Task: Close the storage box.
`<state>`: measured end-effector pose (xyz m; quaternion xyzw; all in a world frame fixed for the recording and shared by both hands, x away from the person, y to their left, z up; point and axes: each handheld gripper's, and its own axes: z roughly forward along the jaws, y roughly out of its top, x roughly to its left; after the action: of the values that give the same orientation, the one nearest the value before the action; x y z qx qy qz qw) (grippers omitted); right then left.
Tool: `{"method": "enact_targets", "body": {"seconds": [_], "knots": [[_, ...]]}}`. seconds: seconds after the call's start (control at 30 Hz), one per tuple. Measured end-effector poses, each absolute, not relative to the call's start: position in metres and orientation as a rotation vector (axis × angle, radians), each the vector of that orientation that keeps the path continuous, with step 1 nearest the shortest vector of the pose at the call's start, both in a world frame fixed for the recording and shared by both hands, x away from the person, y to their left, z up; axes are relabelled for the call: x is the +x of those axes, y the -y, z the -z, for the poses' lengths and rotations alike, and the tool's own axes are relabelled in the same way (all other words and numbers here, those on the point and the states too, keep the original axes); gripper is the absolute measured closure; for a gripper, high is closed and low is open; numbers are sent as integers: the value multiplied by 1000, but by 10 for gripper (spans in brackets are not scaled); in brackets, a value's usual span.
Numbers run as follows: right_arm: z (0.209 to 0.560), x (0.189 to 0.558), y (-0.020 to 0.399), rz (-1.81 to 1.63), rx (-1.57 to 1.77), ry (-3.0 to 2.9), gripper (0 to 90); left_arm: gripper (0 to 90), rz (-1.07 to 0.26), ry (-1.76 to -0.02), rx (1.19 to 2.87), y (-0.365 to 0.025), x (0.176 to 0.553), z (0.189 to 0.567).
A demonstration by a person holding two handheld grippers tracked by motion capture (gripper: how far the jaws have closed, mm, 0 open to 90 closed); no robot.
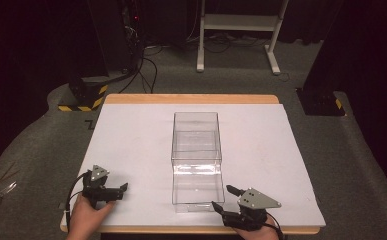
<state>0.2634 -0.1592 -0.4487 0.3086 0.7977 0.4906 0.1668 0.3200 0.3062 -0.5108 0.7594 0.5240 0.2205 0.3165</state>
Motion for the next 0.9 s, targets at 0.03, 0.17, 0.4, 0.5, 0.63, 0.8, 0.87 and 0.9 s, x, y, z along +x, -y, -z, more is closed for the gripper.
{"method": "enact_targets", "body": {"seconds": [0.03,0.17,0.4,0.5,0.63,0.8,0.87,0.9], "knots": [[449,264,159,-1399,877,-2276,297,6,-580,-1381,1999,-306,320,511],[450,263,158,-1400,865,-2281,297,6,-581,-1380,1999,-306,320,511],[451,263,158,-1403,860,-2280,298,5,-581,-1380,1999,-306,320,511],[451,263,158,-1401,857,-2274,297,5,-580,-1381,1999,-306,320,511],[451,264,157,-1398,857,-2267,297,6,-581,-1380,1999,-306,320,511],[451,266,155,-1396,859,-2259,299,6,-581,-1381,1999,-306,320,511],[451,267,154,-1400,865,-2247,299,5,-582,-1380,1999,-306,320,511],[450,269,154,-1395,874,-2240,300,5,-582,-1380,1999,-306,320,511]]}}
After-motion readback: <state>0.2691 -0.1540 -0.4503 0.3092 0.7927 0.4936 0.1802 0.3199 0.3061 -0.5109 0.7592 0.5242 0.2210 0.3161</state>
